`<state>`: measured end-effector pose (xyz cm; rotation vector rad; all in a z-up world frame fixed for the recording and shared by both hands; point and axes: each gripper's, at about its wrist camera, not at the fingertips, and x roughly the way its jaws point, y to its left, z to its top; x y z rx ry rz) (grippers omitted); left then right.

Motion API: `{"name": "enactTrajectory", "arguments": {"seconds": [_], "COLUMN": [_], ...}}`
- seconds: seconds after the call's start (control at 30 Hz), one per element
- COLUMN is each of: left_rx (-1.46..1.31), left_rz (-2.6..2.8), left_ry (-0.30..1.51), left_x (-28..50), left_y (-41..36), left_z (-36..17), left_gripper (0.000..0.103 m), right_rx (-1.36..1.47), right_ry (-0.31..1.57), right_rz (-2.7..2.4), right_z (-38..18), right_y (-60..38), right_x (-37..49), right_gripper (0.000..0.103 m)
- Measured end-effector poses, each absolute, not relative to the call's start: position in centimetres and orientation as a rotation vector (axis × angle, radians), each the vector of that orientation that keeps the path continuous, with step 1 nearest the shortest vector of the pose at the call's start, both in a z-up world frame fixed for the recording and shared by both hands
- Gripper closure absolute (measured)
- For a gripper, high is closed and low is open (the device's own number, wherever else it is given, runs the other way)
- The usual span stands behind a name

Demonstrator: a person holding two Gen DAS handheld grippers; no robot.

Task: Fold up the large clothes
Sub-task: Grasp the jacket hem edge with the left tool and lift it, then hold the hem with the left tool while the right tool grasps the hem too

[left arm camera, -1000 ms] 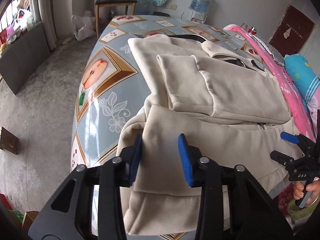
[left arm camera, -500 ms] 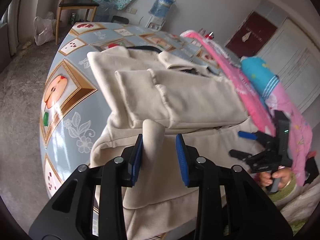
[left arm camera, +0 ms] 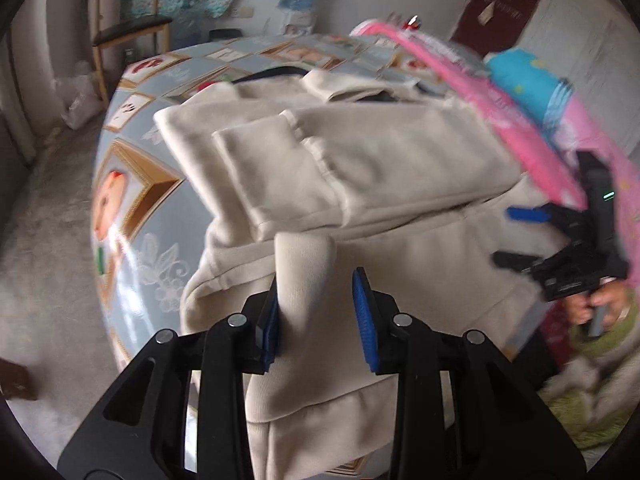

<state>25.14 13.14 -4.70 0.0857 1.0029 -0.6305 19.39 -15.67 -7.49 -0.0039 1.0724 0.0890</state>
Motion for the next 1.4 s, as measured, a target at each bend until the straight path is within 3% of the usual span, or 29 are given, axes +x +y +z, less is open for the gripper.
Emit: {"name": "enactTrajectory", "arguments": {"seconds": [0.17,0.4,0.83,1.4], "left_rx": [0.133,0.282,0.357,0.374], "left_rz": [-0.498,-0.338,-0.249,-0.246], "left_ry": [0.985,0.935,0.952,0.967], "left_x": [24.8,22.9,22.1,22.3], "left_y": [12.5,10.0,8.5,8.4], "left_z": [-4.8,-4.4,-5.3,-5.5], "left_gripper": [0.087,0.092,0.092,0.092], "right_rx": [0.024,0.145,0.251,0.342], "right_ry": [1.059,1.003,0.970,1.014], "right_rz": [0.078,0.039,-0.101,0.055], "right_z": [-7.2,-5.2,-4.6,-5.9], "right_y": [-16.5,-22.2,-33.6,-34.9], "right_x": [18.8,15.0,15.8,16.7], "right_gripper": [0.006,0.007,0.053,0.058]}}
